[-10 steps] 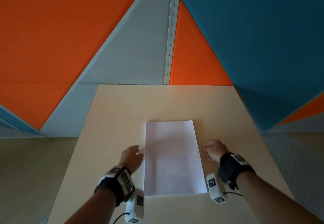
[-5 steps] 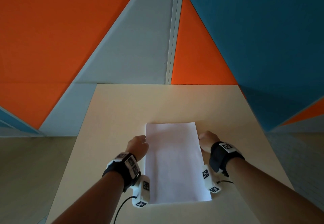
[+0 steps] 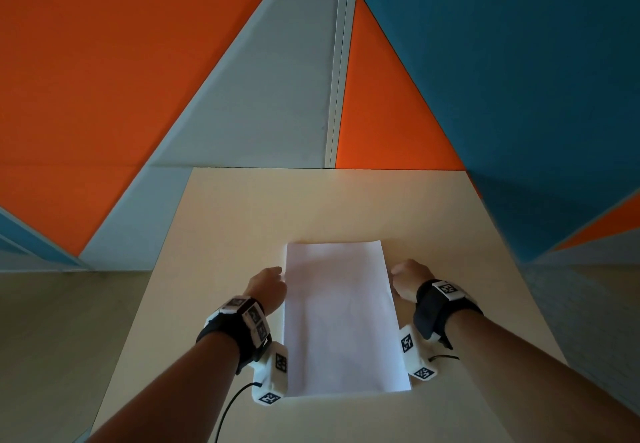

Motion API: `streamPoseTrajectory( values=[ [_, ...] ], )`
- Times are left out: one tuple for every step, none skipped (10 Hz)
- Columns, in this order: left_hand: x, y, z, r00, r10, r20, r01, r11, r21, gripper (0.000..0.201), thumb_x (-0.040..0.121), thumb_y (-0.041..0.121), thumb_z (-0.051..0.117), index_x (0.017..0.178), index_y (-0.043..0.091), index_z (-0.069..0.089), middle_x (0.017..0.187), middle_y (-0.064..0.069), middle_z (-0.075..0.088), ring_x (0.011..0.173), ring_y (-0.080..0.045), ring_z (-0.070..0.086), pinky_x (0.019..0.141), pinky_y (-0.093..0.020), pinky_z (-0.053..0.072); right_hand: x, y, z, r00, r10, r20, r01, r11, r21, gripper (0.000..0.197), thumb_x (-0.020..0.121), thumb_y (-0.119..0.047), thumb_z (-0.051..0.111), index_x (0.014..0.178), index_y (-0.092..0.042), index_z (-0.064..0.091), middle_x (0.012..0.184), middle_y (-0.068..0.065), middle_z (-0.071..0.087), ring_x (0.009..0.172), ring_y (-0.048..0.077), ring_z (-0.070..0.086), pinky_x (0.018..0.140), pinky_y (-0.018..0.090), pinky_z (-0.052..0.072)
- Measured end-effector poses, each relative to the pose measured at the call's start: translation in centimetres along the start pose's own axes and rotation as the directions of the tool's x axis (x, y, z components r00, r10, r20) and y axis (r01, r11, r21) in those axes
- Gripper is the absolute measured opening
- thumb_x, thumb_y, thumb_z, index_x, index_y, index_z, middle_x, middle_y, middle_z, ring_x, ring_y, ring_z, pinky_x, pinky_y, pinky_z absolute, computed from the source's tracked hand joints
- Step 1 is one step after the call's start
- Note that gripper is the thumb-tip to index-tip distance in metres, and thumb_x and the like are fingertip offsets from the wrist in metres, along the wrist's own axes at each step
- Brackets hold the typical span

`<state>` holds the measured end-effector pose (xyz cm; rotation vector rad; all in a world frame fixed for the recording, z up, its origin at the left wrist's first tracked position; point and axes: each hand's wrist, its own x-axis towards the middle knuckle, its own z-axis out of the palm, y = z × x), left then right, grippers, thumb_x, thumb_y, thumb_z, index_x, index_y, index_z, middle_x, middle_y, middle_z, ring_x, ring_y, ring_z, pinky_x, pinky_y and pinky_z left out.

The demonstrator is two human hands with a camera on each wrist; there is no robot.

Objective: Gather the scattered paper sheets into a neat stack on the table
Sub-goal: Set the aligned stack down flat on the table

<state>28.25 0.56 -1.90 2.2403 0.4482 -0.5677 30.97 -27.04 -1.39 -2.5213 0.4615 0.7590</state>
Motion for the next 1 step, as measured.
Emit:
streamPoseTrajectory(
  values=[
    [-0.62,-0.59,-0.02,0.999,0.021,-0.033,-0.020,0.999,0.026,0.049,0.089,0.004,0.046,0.138,0.012,0.048,0.141,-0.007,0.052,0.130,-0.024,0.048,0.109,-0.029,0.035,-1.48,0.56,-0.51,1.000,-0.001,-0.031,0.002,0.999,0.037,0.038,0.096,-0.011,0.040,0.128,-0.007,0.060,0.135,0.014,0.059,0.124,0.033,0.055,0.102,0.036,0.044]
  ],
)
